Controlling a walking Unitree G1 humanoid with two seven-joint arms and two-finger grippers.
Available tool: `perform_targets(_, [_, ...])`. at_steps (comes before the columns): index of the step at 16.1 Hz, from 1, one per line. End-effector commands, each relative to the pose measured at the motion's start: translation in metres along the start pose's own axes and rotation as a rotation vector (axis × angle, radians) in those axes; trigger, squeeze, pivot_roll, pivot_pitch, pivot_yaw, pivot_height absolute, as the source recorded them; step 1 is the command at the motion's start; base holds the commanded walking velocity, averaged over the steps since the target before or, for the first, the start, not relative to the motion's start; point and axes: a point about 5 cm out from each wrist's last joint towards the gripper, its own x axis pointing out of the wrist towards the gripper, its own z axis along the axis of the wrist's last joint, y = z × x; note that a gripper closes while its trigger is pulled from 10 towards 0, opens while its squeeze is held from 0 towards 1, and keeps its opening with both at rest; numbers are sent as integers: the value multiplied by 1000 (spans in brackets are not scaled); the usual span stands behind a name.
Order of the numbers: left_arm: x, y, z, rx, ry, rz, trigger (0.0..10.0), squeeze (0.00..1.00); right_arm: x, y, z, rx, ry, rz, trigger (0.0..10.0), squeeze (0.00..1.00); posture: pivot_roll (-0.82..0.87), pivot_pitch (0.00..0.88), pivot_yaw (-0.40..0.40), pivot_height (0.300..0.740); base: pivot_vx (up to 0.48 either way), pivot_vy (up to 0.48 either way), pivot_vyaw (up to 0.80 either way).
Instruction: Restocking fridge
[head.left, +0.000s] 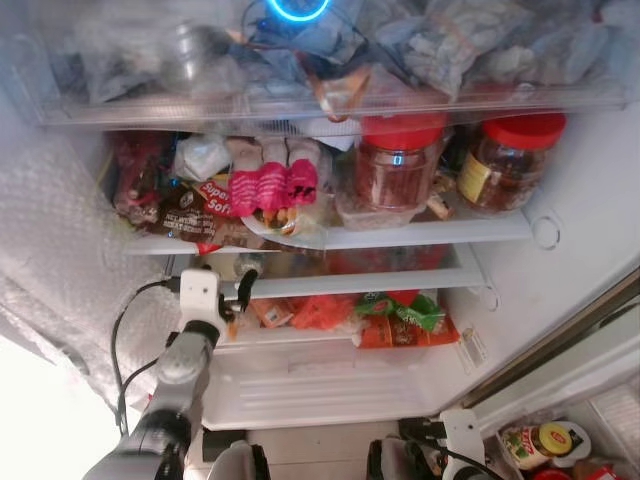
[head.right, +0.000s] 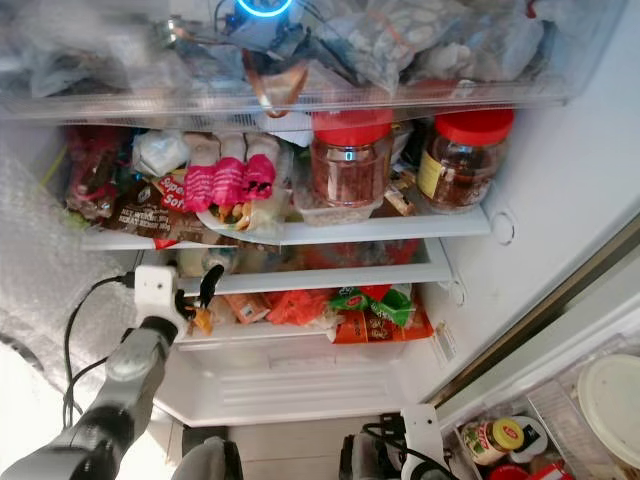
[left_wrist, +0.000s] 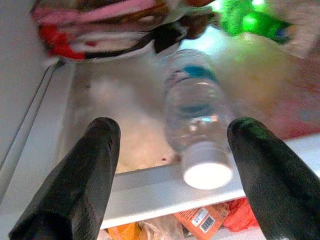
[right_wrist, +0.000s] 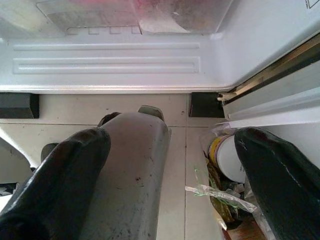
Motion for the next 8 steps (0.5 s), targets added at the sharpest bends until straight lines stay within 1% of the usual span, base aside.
perform_targets(1, [-7, -3, -1, 53, -24, -47, 10000, 0, -5, 2, -22, 12, 81, 4, 10000, 0, -141, 110, 17, 648, 0, 0, 0])
perform_targets(2, [-13, -7, 0, 82, -54, -85, 10000, 0, -5, 2, -22, 11, 81, 4, 10000, 0, -143, 108, 16, 648, 0, 0, 0])
perform_targets(3, [-14, -8, 0, 81, -58, -90, 10000, 0, -5, 2, -22, 10, 81, 3, 10000, 0, -141, 106, 16, 648, 0, 0, 0])
perform_targets(6, [-18, -18, 1, 113, -82, -158, 10000, 0, -5, 2, -22, 4, 83, 4, 10000, 0, -140, 102, 12, 648, 0, 0, 0])
perform_targets(8, [-25, -27, 6, 134, -125, -223, 10000, 0, -6, 0, -24, -2, 87, 3, 10000, 0, -135, 93, 10, 648, 0, 0, 0])
